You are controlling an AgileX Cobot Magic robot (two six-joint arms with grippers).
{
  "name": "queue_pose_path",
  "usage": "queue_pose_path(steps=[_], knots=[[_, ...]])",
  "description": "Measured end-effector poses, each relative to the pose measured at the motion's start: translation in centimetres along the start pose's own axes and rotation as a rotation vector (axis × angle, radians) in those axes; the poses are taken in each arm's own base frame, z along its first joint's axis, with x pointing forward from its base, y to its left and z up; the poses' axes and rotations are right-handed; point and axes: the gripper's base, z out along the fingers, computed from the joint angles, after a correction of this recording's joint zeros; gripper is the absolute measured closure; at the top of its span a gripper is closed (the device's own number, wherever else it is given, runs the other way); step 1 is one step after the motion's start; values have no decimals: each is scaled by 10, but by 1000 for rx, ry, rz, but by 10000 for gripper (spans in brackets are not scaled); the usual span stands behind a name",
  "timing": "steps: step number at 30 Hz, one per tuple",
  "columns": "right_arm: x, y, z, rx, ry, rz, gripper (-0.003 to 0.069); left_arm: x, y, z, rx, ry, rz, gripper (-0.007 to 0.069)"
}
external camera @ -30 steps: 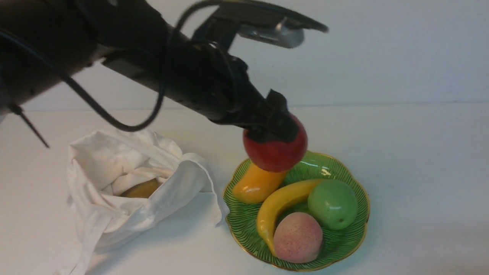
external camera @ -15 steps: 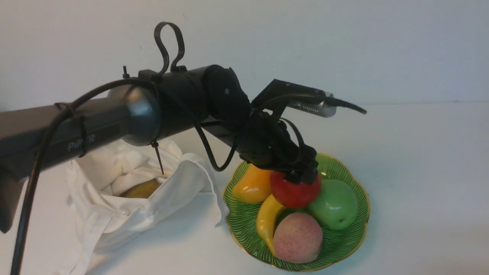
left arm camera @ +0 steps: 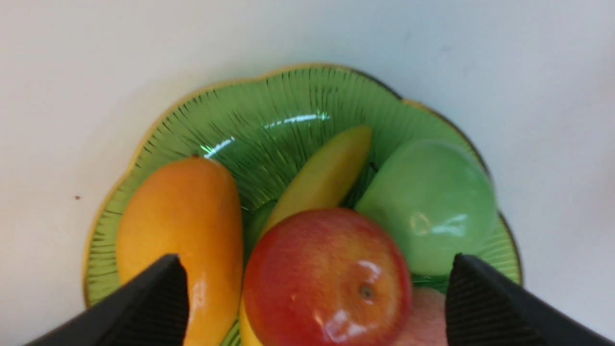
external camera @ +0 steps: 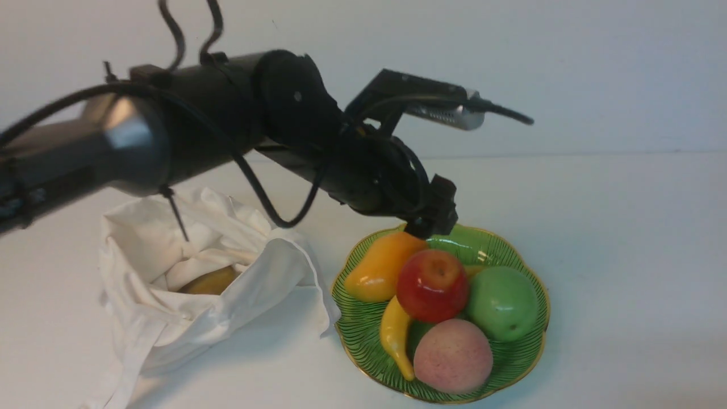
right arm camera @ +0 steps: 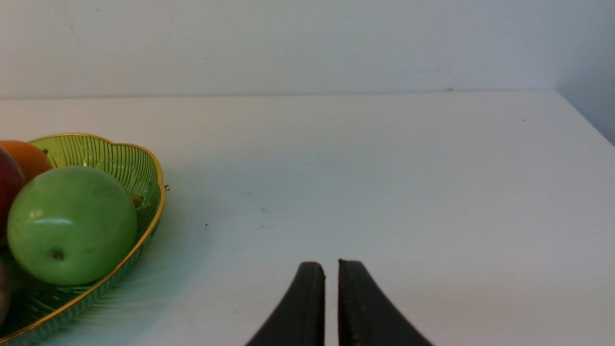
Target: Take the fruit out of the cloth bag on the white table and place them on a plate.
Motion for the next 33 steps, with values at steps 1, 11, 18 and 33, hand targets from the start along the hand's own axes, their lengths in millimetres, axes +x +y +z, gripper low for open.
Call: queue_pose_path(steps=[1,11,18,33], knots=[[0,0,0,0,0,0,622,-4,-6,-23,4,-26,7,43],[0,0,0,0,0,0,622,13,-48,-240,-89,-439,86,608],[0,0,0,0,0,0,622,71,-65,-341,-133,-750,46,632],[0,0,0,2,0,-5,622,216,-59,-350,-213,-886,41,632]])
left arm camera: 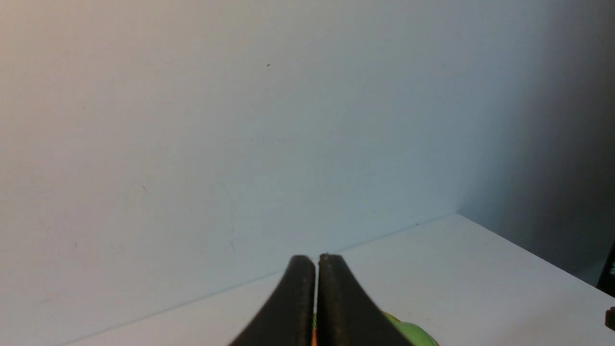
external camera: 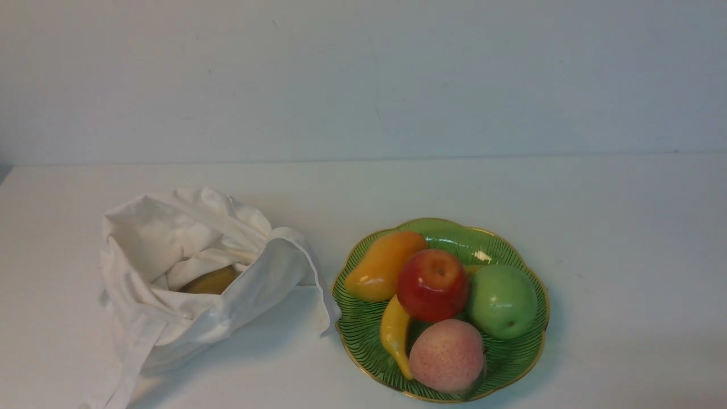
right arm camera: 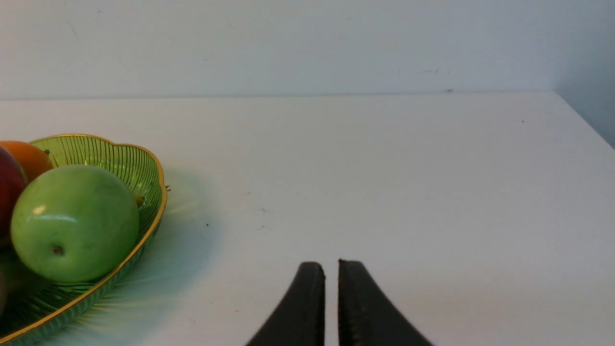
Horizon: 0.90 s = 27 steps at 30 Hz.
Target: Take the fruit out of the cloth bag on the white table and place them on a plate.
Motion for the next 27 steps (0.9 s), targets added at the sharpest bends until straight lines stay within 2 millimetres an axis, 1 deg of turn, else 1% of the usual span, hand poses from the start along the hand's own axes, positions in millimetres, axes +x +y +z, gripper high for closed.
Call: queue_pose_path(steps=[2,5,13,16,17,22,23,25,26,27], knots=[[0,0,0,0,0,0,622,8,0,-3,0,-1,-4,632],[0,0,0,0,0,0,622,22,2,0,-7,28,1,632],[0,0,0,-2,0,5,622,47,5,17,-30,95,14,632],[0,0,0,0,0,0,622,63,5,25,-42,97,22,632],[0,0,0,-2,0,5,622,62,5,24,-41,89,22,632],[0,0,0,-2,0,5,622,114,11,31,-180,1,10,632],[0,0,0,0,0,0,622,122,12,31,-202,-4,11,632],[0,0,0,0,0,0,622,151,17,35,-276,6,29,632],[0,0,0,0,0,0,622,169,20,37,-316,20,32,632],[0,0,0,0,0,0,622,181,22,39,-341,43,36,632]])
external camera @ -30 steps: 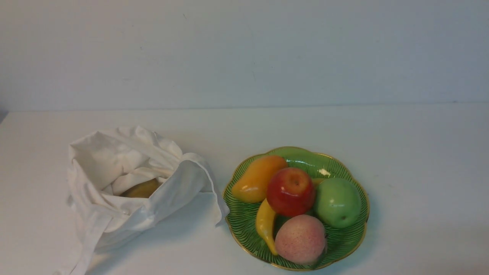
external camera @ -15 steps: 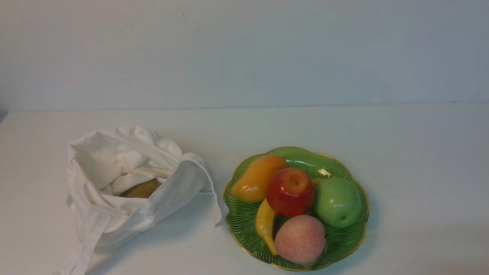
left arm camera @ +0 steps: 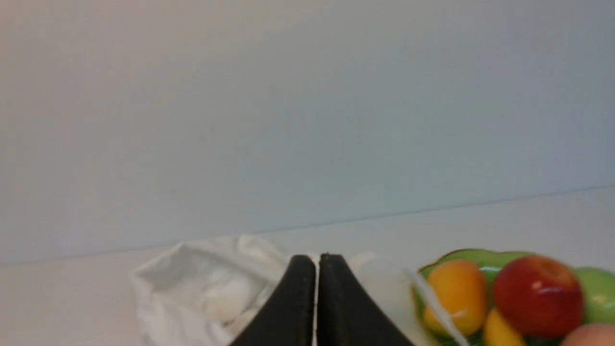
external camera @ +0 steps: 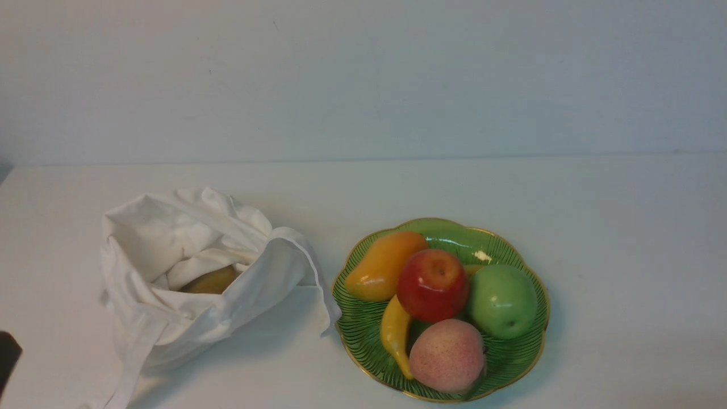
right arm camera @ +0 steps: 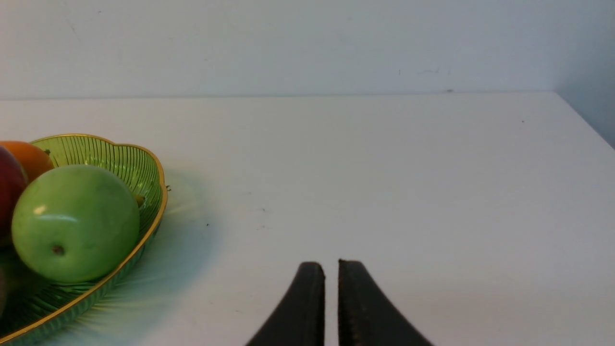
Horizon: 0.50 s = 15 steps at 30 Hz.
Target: Take the fruit out of the cloth bag on the white table and place them on a plate.
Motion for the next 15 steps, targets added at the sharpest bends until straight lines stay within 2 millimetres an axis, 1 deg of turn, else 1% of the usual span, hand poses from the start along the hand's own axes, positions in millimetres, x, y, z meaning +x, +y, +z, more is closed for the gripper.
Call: queue_pose_path(steps=[3,6,7,8,14,15], knots=[[0,0,0,0,0,0,622,39,4,9,-66,108,20,632],[0,0,0,0,0,0,622,59,7,12,-104,172,36,632],[0,0,0,0,0,0,622,60,7,12,-107,174,38,632],[0,0,0,0,0,0,622,66,8,12,-130,195,52,632],[0,0,0,-2,0,5,622,69,11,12,-178,213,61,632],[0,0,0,-2,0,5,622,71,11,11,-178,237,58,632]])
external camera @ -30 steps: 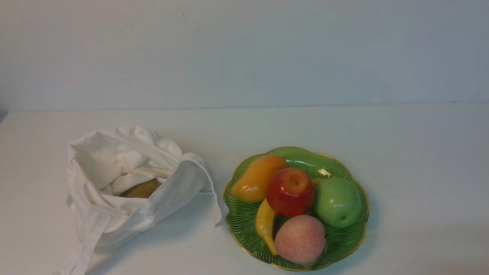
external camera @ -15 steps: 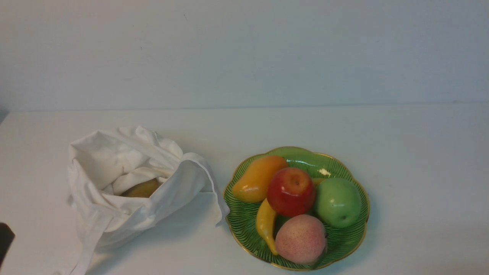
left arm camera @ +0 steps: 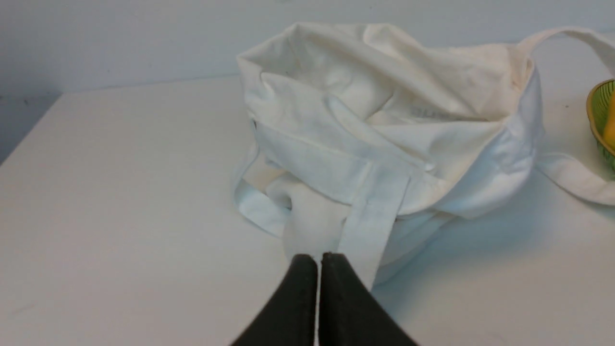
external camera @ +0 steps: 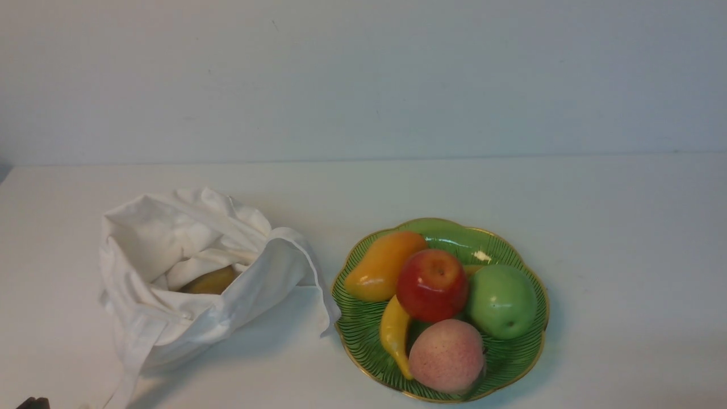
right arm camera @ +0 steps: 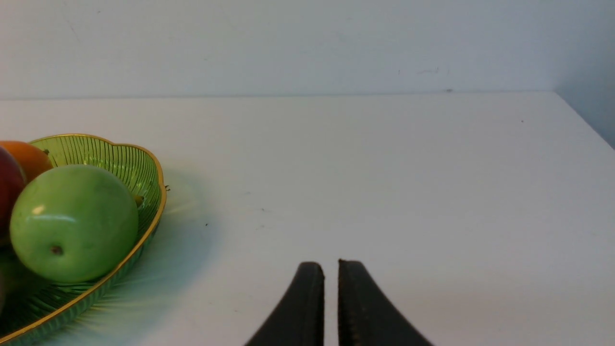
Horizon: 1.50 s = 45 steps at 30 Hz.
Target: Take the fruit out of the cloth bag on the white table and place them on a plate.
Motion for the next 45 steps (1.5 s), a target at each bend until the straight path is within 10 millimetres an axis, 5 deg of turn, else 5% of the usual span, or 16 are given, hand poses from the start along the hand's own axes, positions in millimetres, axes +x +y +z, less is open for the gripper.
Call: queue_pose_path(steps=[45], knots=[[0,0,0,2,0,-5,622,3,0,0,2,31,0,632]])
